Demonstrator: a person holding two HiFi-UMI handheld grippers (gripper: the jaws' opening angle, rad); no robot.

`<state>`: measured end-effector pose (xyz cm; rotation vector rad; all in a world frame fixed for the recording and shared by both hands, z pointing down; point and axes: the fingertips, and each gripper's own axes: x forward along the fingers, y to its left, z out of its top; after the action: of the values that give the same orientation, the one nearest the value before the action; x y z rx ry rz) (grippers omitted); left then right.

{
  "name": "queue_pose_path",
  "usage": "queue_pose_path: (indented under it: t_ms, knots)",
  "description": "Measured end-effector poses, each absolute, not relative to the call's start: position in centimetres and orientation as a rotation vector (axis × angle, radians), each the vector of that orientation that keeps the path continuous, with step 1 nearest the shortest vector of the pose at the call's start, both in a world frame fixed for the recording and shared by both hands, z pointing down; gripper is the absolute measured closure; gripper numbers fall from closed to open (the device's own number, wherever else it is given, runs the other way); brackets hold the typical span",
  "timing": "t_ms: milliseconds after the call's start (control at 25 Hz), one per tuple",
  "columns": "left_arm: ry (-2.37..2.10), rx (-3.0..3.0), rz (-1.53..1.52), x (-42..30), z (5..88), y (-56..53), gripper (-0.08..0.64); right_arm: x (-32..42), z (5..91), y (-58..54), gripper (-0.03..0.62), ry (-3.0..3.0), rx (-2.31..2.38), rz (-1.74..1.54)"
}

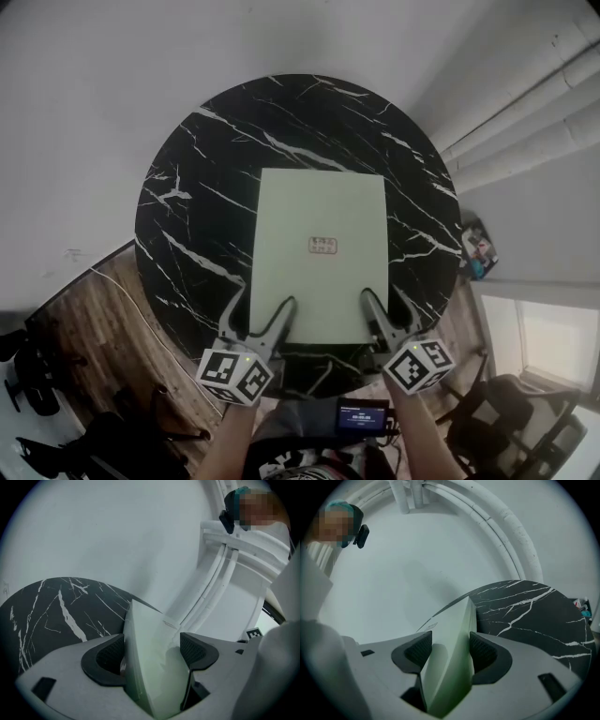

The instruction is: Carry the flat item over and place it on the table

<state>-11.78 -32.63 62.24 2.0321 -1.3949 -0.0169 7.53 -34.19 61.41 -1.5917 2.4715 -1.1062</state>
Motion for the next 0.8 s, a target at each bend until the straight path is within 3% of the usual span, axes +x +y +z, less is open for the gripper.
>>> queue_pose_path:
  t_ms: [800]
  knots:
    - [-1.359,1.948,0.261,-10.1,66.6,-32.3,0.186,8.0,65.4,-34.0,0.370,2.744,-1.662,-1.106]
